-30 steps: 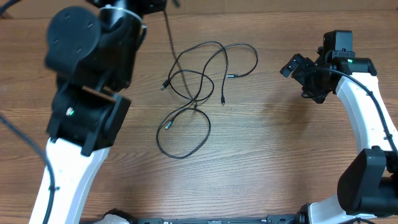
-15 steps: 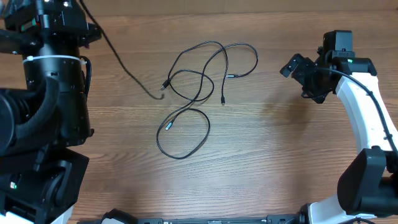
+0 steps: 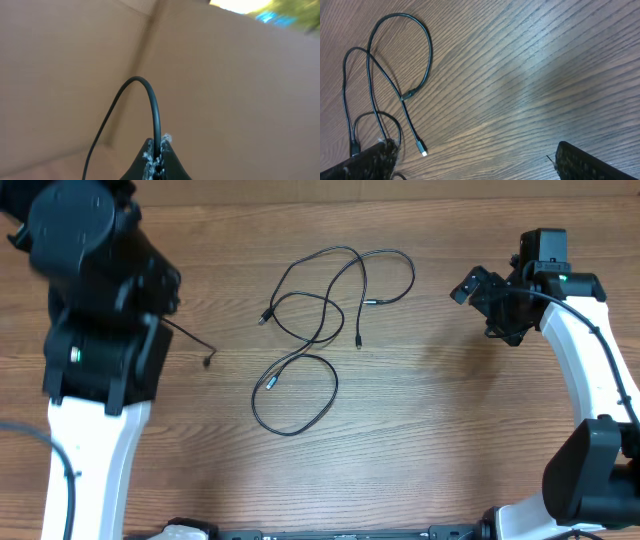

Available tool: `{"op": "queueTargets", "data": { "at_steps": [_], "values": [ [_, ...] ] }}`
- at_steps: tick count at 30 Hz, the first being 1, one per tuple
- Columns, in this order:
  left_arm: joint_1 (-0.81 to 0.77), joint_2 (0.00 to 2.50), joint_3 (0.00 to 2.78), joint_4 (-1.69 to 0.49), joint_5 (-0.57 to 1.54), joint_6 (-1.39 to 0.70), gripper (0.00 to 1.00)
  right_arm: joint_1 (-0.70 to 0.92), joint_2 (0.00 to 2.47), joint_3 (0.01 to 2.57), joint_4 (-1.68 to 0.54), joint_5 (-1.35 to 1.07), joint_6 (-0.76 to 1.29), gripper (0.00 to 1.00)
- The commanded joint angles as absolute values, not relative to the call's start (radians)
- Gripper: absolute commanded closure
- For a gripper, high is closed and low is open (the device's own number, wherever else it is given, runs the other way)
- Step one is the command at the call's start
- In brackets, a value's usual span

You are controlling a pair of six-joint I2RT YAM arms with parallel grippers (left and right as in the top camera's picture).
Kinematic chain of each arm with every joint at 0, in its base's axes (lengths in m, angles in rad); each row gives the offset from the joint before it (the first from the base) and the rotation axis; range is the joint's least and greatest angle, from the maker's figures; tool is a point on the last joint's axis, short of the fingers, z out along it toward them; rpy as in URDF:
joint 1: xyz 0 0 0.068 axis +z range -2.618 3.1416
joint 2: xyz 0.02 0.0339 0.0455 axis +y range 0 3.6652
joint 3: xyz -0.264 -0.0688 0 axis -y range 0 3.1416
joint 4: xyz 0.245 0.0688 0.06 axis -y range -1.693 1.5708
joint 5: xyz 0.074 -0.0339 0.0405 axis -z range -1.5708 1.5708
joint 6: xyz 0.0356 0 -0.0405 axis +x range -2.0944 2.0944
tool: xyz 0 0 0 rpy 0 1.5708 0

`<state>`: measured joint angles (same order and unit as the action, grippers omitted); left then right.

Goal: Untangle cables
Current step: 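Carry the grasped black cable with the left gripper far left, then lower the cable at the left table edge and release it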

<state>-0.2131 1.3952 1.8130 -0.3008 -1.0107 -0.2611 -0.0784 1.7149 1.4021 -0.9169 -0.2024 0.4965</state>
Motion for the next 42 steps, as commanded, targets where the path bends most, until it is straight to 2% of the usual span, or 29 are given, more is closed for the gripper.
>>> {"op": "queueTargets", "data": {
  "at_steps": [1, 10, 19, 24, 28, 34, 38, 40, 41, 42],
  "values": [
    [-0.105, 1.456, 1.823, -0.357, -1.056, -0.224, 0.96, -0.080, 1.708, 1.408, -0.914, -0.194, 0.494, 0.00],
    [0.176, 1.628, 1.823, -0.609, -0.983, -0.245, 0.96, -0.080, 1.708, 1.408, -0.914, -0.194, 0.494, 0.00],
    [0.451, 1.765, 1.823, -0.937, -0.728, -0.585, 0.96, -0.080, 1.708, 1.408, -0.914, -0.194, 0.494, 0.00],
    [0.587, 1.864, 1.822, -0.995, -0.550, -0.604, 0.96, -0.080, 1.708, 1.408, -0.914, -0.194, 0.494, 0.00],
    [0.636, 1.911, 1.822, -0.981, -0.319, -0.532, 0.96, -0.080, 1.708, 1.408, -0.914, -0.194, 0.493, 0.00],
    [0.630, 1.972, 1.822, -0.870, 0.233, -0.237, 0.89, -0.080, 1.708, 1.408, -0.914, -0.194, 0.494, 0.00],
    [0.612, 1.993, 1.822, -0.868, 0.302, -0.172, 0.90, -0.080, 1.708, 1.408, -0.914, -0.194, 0.494, 0.00],
    [0.603, 2.001, 1.821, -0.872, 0.303, -0.113, 0.94, -0.080, 1.708, 1.408, -0.914, -0.194, 0.494, 0.00],
    [0.602, 2.003, 1.821, -0.879, 0.303, -0.083, 0.94, -0.080, 1.708, 1.408, -0.914, -0.194, 0.494, 0.00],
    [0.601, 2.003, 1.821, -0.883, 0.303, -0.065, 0.89, -0.080, 1.708, 1.408, -0.914, -0.194, 0.494, 0.00]
  ]
}}
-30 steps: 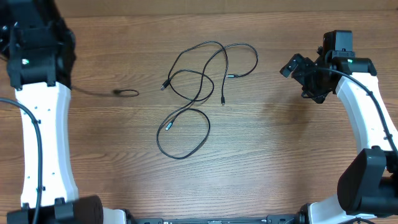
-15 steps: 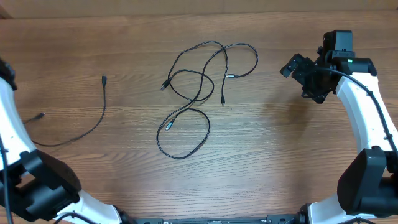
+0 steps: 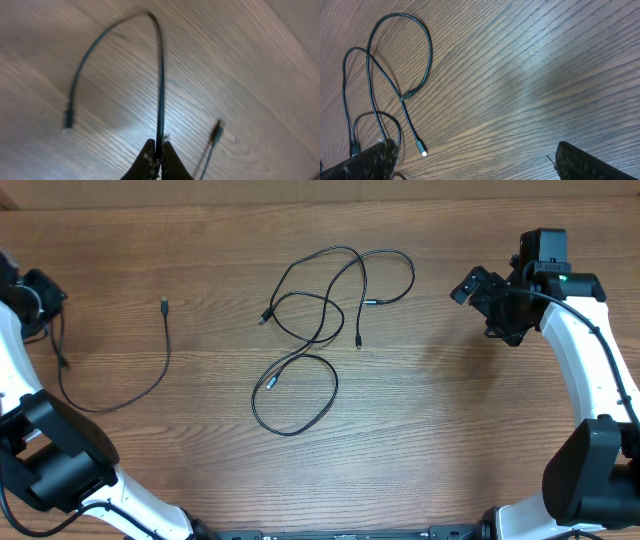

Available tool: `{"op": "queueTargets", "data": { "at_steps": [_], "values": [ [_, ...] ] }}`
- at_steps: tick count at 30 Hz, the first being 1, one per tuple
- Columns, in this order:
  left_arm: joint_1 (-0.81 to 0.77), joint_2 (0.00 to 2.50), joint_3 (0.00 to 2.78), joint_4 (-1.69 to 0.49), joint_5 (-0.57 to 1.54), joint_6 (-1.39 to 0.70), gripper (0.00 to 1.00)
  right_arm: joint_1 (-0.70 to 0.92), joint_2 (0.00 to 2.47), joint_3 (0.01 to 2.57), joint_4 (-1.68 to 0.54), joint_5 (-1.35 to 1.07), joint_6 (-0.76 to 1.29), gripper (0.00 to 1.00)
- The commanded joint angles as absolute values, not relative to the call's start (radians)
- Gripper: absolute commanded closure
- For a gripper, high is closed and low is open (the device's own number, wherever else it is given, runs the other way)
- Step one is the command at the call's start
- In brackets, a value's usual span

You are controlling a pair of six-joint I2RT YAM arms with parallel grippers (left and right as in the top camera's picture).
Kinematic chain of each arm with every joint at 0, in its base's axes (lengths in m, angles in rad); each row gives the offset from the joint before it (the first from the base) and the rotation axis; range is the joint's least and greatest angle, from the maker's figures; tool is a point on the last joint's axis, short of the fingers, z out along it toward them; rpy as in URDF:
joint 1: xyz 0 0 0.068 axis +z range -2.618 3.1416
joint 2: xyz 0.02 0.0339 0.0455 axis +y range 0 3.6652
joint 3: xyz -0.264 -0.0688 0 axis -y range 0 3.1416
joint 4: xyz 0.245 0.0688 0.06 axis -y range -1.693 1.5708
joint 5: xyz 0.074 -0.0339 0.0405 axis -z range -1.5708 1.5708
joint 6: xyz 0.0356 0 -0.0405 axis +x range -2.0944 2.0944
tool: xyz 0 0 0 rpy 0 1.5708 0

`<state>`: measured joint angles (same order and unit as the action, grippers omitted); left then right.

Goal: Untangle cables
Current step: 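Lower the cable at the left table edge and release it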

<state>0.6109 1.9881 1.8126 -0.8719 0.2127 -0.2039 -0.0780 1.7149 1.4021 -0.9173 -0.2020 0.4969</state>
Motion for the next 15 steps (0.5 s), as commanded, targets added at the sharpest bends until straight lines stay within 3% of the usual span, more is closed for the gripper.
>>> {"op": "queueTargets", "data": {
  "at_steps": [1, 5, 6, 7, 8, 11, 12, 13, 14, 15],
  "values": [
    [0.602, 2.003, 1.821, -0.885, 0.303, -0.063, 0.78, -0.080, 1.708, 1.408, -0.914, -0.194, 0.494, 0.00],
    [0.602, 2.003, 1.821, -0.888, 0.304, -0.067, 0.41, -0.080, 1.708, 1.408, -0.914, -0.194, 0.494, 0.00],
    [0.601, 2.003, 1.821, -0.894, 0.305, -0.067, 0.18, -0.080, 1.708, 1.408, -0.914, -0.194, 0.494, 0.00],
    [0.601, 2.003, 1.821, -0.902, 0.307, -0.068, 0.09, -0.080, 1.708, 1.408, -0.914, -0.194, 0.494, 0.00],
    [0.601, 2.003, 1.821, -0.913, 0.309, -0.072, 0.03, -0.080, 1.708, 1.408, -0.914, -0.194, 0.494, 0.00],
    [0.599, 2.003, 1.821, -0.949, 0.309, -0.146, 0.00, -0.080, 1.708, 1.408, -0.914, -0.194, 0.494, 0.00],
    [0.598, 2.003, 1.821, -0.960, 0.312, -0.160, 0.02, -0.080, 1.708, 1.408, -0.914, -0.194, 0.494, 0.00],
    [0.595, 2.003, 1.820, -0.970, 0.316, -0.163, 0.11, -0.080, 1.708, 1.408, -0.914, -0.194, 0.494, 0.00],
    [0.591, 2.003, 1.820, -0.973, 0.315, -0.165, 0.79, -0.080, 1.708, 1.408, -0.914, -0.194, 0.494, 0.00],
    [0.581, 2.004, 1.820, -0.984, 0.319, -0.198, 0.96, -0.080, 1.708, 1.408, -0.914, -0.194, 0.494, 0.00]
  ]
}}
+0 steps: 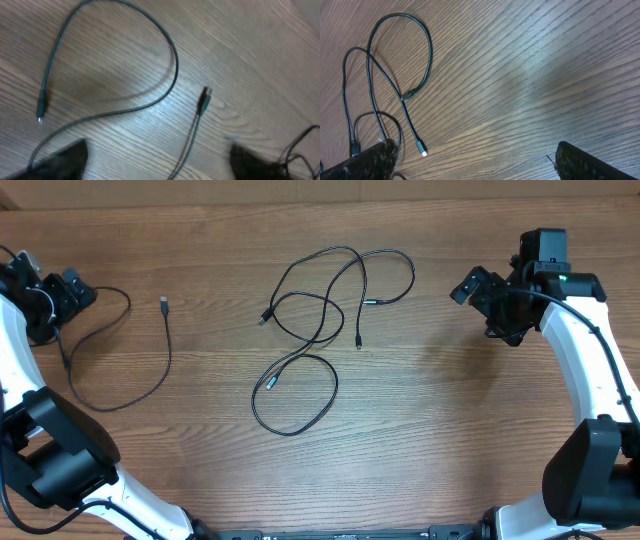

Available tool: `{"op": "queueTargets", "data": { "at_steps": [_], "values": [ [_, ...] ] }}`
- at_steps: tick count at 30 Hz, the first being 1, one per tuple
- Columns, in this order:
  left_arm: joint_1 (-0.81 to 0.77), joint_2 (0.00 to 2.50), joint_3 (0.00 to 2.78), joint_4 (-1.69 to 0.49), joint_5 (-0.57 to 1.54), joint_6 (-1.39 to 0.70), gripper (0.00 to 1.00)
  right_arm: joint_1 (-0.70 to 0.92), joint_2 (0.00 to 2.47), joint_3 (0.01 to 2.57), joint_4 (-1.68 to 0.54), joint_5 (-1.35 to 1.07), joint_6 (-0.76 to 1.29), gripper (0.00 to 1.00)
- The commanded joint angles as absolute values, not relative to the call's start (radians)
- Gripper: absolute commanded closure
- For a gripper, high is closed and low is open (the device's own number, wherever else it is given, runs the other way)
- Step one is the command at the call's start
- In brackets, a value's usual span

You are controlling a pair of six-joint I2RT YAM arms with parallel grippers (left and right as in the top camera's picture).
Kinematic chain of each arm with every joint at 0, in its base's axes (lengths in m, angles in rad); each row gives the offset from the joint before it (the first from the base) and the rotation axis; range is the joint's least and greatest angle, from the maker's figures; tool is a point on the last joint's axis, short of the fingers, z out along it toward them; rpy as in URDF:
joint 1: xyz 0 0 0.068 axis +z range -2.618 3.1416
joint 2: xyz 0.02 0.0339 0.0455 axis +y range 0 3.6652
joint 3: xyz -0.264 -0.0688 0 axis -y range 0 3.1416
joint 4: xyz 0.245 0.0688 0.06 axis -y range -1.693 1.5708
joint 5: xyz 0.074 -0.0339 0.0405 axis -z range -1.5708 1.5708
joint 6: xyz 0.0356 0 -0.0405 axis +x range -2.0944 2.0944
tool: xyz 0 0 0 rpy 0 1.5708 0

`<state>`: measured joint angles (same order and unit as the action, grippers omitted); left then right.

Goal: Untangle cables
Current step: 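Lower the cable at the left table edge and release it, then move left gripper back to the central pile and grasp a cable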

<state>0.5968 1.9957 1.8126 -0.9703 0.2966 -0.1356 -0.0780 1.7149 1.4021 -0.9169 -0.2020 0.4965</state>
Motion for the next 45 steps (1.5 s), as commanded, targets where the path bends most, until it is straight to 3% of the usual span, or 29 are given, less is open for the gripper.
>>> {"op": "queueTargets", "data": {
  "at_steps": [1, 17, 19, 23, 25, 27, 29, 33, 36, 42, 43, 45],
  "values": [
    [0.573, 2.004, 1.820, -0.985, 0.324, -0.226, 0.96, -0.080, 1.708, 1.408, -0.914, -0.194, 0.494, 0.00],
    [0.182, 2.009, 1.819, -1.037, 0.355, -0.266, 0.92, -0.080, 1.708, 1.408, -0.915, -0.194, 0.494, 0.00],
    [0.126, 2.009, 1.819, -1.040, 0.349, -0.266, 0.86, -0.080, 1.708, 1.408, -0.914, -0.194, 0.494, 0.00],
    [0.018, 2.010, 1.819, -1.052, 0.290, -0.267, 0.64, -0.080, 1.708, 1.408, -0.914, -0.194, 0.494, 0.00],
    [-0.054, 2.018, 1.819, -1.063, 0.253, -0.271, 0.47, -0.080, 1.708, 1.408, -0.914, -0.194, 0.494, 0.00],
    [-0.121, 2.035, 1.819, -1.069, 0.243, -0.270, 0.21, -0.080, 1.708, 1.408, -0.914, -0.194, 0.494, 0.00],
    [-0.157, 2.048, 1.819, -1.070, 0.243, -0.270, 0.17, -0.080, 1.708, 1.408, -0.914, -0.194, 0.494, 0.00],
    [-0.253, 2.108, 1.819, -1.069, 0.201, -0.363, 0.22, -0.080, 1.708, 1.408, -0.914, -0.194, 0.494, 0.00],
    [-0.298, 2.162, 1.819, -1.066, 0.181, -0.382, 0.32, -0.080, 1.708, 1.408, -0.914, -0.194, 0.494, 0.00],
    [-0.348, 2.265, 1.819, -1.054, 0.180, -0.382, 0.32, -0.080, 1.708, 1.408, -0.914, -0.194, 0.494, 0.00],
    [-0.348, 2.270, 1.819, -1.055, 0.180, -0.382, 0.38, -0.080, 1.708, 1.408, -0.914, -0.194, 0.494, 0.00],
    [-0.348, 2.280, 1.819, -1.055, 0.180, -0.382, 0.73, -0.080, 1.708, 1.408, -0.914, -0.194, 0.493, 0.00]
  ]
}}
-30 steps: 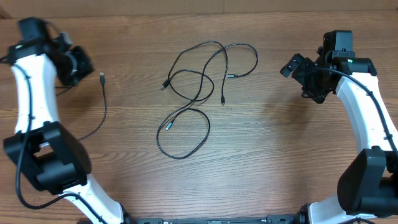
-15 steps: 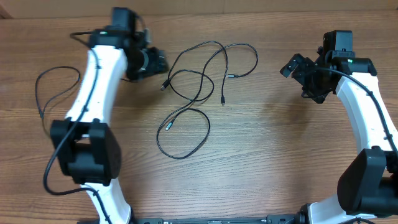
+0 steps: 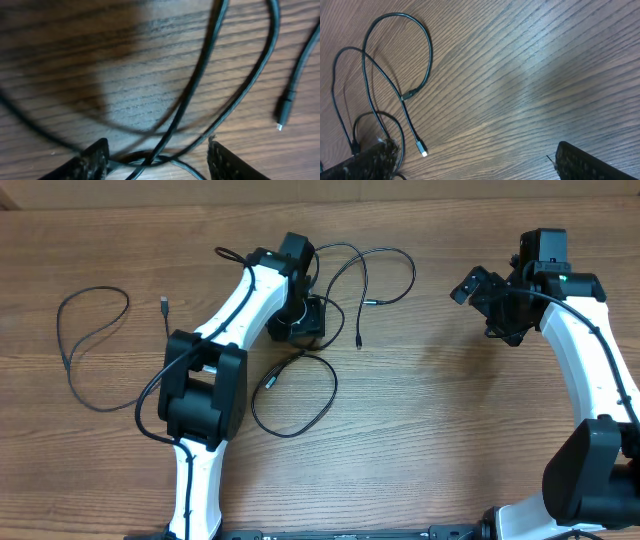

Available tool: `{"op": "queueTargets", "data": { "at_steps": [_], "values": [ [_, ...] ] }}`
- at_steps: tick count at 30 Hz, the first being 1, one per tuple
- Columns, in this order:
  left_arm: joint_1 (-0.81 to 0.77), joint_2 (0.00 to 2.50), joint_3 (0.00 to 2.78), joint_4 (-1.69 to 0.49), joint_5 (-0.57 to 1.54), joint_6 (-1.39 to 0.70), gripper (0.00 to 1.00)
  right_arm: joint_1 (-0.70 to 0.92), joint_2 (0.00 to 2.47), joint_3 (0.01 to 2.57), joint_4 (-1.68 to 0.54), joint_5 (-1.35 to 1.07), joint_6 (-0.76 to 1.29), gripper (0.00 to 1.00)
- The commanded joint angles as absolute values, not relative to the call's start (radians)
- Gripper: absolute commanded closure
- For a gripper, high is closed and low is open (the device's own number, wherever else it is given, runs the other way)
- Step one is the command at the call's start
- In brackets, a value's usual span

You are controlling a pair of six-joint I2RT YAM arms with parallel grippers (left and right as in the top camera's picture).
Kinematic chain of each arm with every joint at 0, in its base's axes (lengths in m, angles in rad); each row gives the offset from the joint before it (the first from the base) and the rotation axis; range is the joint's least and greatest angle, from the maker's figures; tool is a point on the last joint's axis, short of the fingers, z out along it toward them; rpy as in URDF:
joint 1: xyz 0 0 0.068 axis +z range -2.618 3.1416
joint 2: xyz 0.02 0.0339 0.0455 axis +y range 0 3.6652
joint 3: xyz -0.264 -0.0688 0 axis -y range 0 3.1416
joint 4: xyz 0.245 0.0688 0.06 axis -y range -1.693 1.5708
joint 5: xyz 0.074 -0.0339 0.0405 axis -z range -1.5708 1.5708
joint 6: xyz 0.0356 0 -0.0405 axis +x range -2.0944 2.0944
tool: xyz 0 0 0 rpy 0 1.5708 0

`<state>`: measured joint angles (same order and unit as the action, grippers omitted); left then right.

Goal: Untangle cables
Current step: 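Move left gripper back to the central pile and grasp a cable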

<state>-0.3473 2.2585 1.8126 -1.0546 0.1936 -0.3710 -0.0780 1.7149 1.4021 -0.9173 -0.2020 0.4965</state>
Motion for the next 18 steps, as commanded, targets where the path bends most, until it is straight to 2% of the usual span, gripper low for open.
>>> {"op": "queueTargets", "data": {
  "at_steps": [1, 2, 7, 9, 15, 18],
  "values": [
    [-0.347, 2.280, 1.819, -1.054, 0.180, -0.382, 0.84, -0.080, 1.708, 1.408, -0.914, -0.194, 0.494, 0.00],
    [-0.346, 2.280, 1.819, -1.053, 0.180, -0.382, 0.85, -0.080, 1.708, 1.408, -0.914, -0.194, 0.494, 0.00],
    [-0.340, 2.279, 1.840, -1.063, 0.180, -0.369, 0.69, -0.080, 1.708, 1.408, -0.914, -0.194, 0.494, 0.00],
    [-0.329, 2.279, 1.868, -1.082, 0.185, -0.366, 0.66, -0.080, 1.708, 1.408, -0.914, -0.194, 0.493, 0.00],
    [-0.303, 2.279, 2.042, -1.182, 0.239, -0.343, 0.65, -0.080, 1.708, 1.408, -0.914, -0.194, 0.494, 0.00],
    [-0.312, 2.279, 2.065, -1.138, 0.233, -0.314, 0.74, -0.080, 1.708, 1.408, -0.914, -0.194, 0.494, 0.00]
  ]
}}
